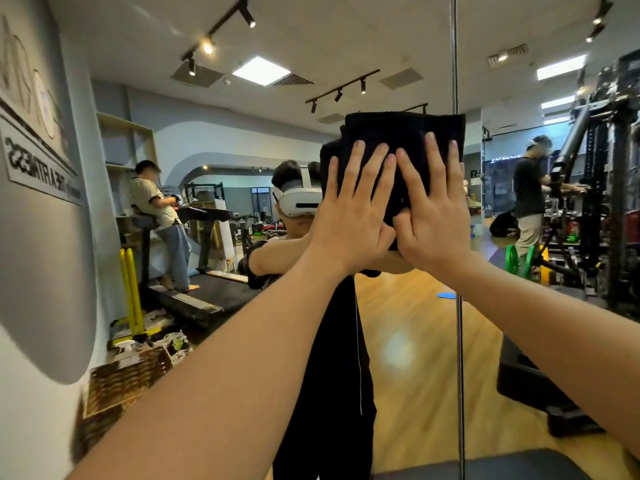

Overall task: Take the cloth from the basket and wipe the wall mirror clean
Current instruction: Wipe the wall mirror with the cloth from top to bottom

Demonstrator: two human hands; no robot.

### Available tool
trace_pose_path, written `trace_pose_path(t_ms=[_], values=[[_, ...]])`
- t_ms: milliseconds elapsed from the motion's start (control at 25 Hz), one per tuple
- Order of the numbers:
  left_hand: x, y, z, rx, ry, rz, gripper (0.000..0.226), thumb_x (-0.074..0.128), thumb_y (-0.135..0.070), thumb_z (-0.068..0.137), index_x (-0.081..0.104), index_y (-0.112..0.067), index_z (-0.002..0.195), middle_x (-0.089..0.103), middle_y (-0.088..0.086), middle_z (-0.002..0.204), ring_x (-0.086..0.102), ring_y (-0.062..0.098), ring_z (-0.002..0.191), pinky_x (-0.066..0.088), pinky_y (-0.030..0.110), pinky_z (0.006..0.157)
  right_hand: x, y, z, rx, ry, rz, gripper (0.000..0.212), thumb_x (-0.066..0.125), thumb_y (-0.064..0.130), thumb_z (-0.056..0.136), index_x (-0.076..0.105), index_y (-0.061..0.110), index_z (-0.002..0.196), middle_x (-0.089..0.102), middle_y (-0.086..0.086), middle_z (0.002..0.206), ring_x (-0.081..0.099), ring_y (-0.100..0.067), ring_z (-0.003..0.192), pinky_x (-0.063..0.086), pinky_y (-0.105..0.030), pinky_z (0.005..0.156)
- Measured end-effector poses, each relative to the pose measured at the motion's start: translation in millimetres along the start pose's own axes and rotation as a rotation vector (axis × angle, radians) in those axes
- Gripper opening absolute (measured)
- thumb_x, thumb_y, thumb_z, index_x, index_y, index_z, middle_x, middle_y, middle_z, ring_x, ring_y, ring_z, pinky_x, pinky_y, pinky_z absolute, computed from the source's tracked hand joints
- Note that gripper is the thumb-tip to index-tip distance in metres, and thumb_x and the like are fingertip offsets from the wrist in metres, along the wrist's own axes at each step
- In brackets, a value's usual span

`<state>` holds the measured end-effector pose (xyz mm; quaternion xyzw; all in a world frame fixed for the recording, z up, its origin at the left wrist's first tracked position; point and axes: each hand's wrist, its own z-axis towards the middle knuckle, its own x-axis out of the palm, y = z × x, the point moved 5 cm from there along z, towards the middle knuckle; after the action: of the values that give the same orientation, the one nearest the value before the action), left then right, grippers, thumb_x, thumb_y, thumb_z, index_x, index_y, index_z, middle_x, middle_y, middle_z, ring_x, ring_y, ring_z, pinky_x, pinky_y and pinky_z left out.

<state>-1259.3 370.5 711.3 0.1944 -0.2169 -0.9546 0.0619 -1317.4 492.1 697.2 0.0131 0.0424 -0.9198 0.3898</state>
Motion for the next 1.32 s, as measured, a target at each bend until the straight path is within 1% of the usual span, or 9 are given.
trace_pose_path(t_ms=[160,280,400,520,840,1040,1160,1320], values=[[-10.5,38.6,-29.7,0.017,-0.001,-0.014,0.078,0.037,-0.041,0.095,0.022,-0.006,0.163,0.019,0.014,0.171,0.007,0.038,0.159,0.010,0.062,0.127,15.9,47.3,-1.6,0.029,0.024,-0.017,0.076,0.039,0.034,0.090,0.031,0.017,0.163,0.015,-0.023,0.171,0.006,-0.051,0.157,0.016,-0.067,0.124],[-24.6,79.8,-59.5,0.012,-0.005,-0.018,0.079,0.041,-0.039,0.095,0.022,-0.006,0.163,0.019,0.014,0.171,0.006,0.037,0.160,0.011,0.061,0.127,33.3,96.2,-0.6,0.037,0.069,-0.046,0.078,0.038,0.038,0.090,0.026,0.019,0.165,0.011,-0.022,0.172,0.003,-0.050,0.158,0.009,-0.063,0.128],[-37.5,120.3,-84.9,0.015,-0.001,-0.013,0.079,0.040,-0.038,0.094,0.020,-0.007,0.164,0.017,0.013,0.171,0.004,0.036,0.160,0.010,0.060,0.128,47.9,143.2,5.0,0.045,0.082,-0.054,0.080,0.040,0.041,0.090,0.024,0.021,0.166,0.010,-0.021,0.173,0.002,-0.049,0.158,0.002,-0.059,0.129],[-51.5,160.8,-107.7,0.008,-0.020,-0.017,0.078,0.041,-0.038,0.094,0.022,-0.006,0.163,0.019,0.014,0.171,0.005,0.036,0.160,0.010,0.060,0.128,61.1,189.1,12.6,0.045,0.084,-0.031,0.081,0.041,0.042,0.089,0.024,0.021,0.166,0.010,-0.021,0.172,0.003,-0.049,0.158,0.004,-0.060,0.129],[-91.9,283.4,-174.0,0.007,-0.043,0.047,0.075,0.049,-0.036,0.101,0.022,-0.002,0.162,0.019,0.018,0.169,0.009,0.038,0.159,0.022,0.064,0.123,102.2,325.2,36.9,0.037,0.108,0.030,0.085,0.043,0.046,0.088,0.022,0.022,0.166,0.008,-0.021,0.173,0.002,-0.050,0.158,0.008,-0.063,0.127],[-119.9,358.3,-221.2,-0.046,-0.032,0.082,0.077,0.053,-0.033,0.100,0.021,0.001,0.162,0.019,0.021,0.168,0.010,0.040,0.159,0.020,0.060,0.126,128.8,410.9,51.7,-0.026,0.154,0.072,0.086,0.042,0.049,0.089,0.018,0.021,0.167,0.005,-0.022,0.173,-0.001,-0.051,0.157,0.007,-0.064,0.126],[-133.6,389.5,-242.2,-0.041,-0.023,0.095,0.079,0.054,-0.031,0.098,0.021,0.003,0.161,0.019,0.022,0.167,0.012,0.041,0.158,0.018,0.055,0.128,141.1,450.4,55.8,-0.049,0.164,0.089,0.086,0.041,0.049,0.090,0.017,0.020,0.167,0.005,-0.023,0.172,-0.002,-0.052,0.157,0.007,-0.065,0.126],[-145.1,422.4,-265.1,-0.054,-0.019,0.122,0.079,0.055,-0.029,0.097,0.021,0.003,0.161,0.020,0.024,0.166,0.012,0.041,0.158,0.022,0.058,0.126,156.2,489.3,59.4,-0.082,0.195,0.099,0.086,0.038,0.050,0.091,0.014,0.019,0.167,0.002,-0.024,0.172,-0.004,-0.052,0.157,0.006,-0.065,0.125]])
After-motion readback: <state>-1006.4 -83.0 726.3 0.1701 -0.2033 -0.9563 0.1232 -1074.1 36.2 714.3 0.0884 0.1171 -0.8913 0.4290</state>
